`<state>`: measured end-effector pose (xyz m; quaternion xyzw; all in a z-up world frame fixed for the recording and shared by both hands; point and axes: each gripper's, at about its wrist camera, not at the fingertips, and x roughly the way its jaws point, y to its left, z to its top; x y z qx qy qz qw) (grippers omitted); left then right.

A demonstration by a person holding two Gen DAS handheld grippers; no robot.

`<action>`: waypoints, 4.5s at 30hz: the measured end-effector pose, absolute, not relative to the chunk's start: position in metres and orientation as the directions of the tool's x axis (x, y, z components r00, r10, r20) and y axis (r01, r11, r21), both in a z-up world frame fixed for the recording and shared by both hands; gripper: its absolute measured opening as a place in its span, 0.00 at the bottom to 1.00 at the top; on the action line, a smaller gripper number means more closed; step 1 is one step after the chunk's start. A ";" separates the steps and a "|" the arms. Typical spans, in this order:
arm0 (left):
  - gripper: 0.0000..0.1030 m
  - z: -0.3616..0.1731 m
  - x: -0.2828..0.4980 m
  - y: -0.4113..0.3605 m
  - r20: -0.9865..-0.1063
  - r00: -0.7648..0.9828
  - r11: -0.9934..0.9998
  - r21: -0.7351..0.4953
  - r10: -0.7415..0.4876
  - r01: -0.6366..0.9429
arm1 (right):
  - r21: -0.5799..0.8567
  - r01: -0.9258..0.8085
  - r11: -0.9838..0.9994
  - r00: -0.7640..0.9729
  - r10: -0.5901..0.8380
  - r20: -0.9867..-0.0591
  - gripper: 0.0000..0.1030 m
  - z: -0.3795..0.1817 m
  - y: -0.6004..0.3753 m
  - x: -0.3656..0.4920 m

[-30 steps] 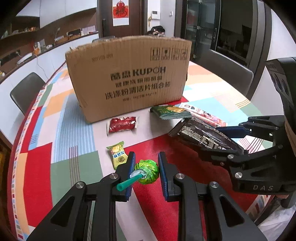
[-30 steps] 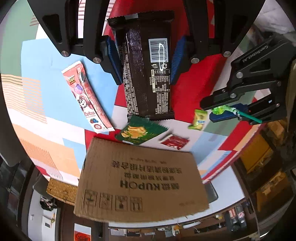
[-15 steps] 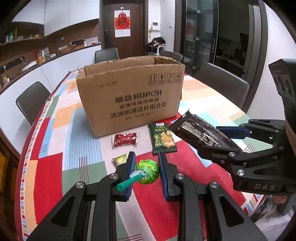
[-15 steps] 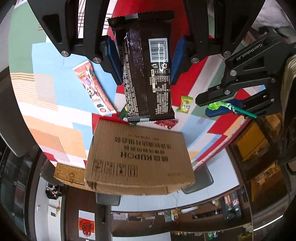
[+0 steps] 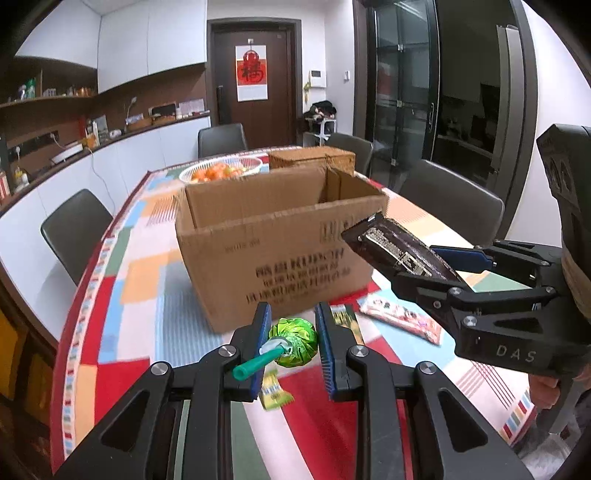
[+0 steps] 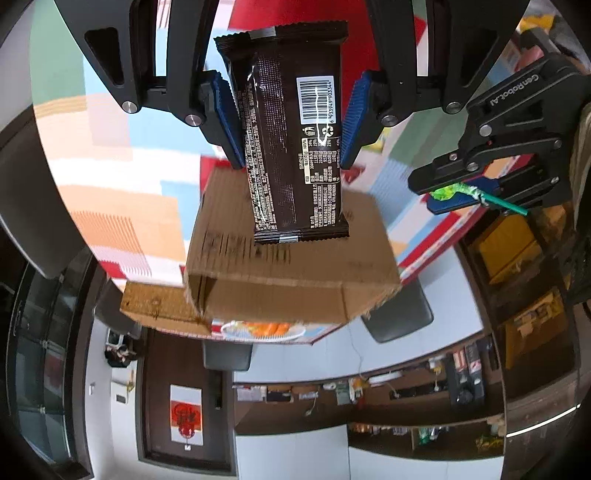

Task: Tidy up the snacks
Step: 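Carry both snacks over the box and open both grippers to drop them, then move both tools back to the remaining snacks, then grasp the pink candy stick with the right gripper while the left grasps the yellow-green candy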

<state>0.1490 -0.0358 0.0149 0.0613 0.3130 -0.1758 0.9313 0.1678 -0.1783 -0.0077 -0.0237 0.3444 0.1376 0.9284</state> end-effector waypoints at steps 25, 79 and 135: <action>0.25 0.075 0.261 -0.032 -0.547 0.788 0.941 0.001 -0.284 0.340 | 0.063 -0.260 0.964 0.799 0.251 -0.547 0.50 0.052 -0.182 0.275; 0.70 0.032 0.173 -0.022 -0.648 0.753 0.986 0.013 -0.116 0.163 | -0.067 -0.100 0.993 0.822 0.044 -0.568 0.66 0.020 -0.193 0.204; 0.22 -0.114 0.206 -0.047 -0.886 0.439 0.967 -0.036 -0.148 0.252 | -0.029 -0.165 0.986 0.503 0.059 -0.862 0.30 -0.119 -0.219 0.238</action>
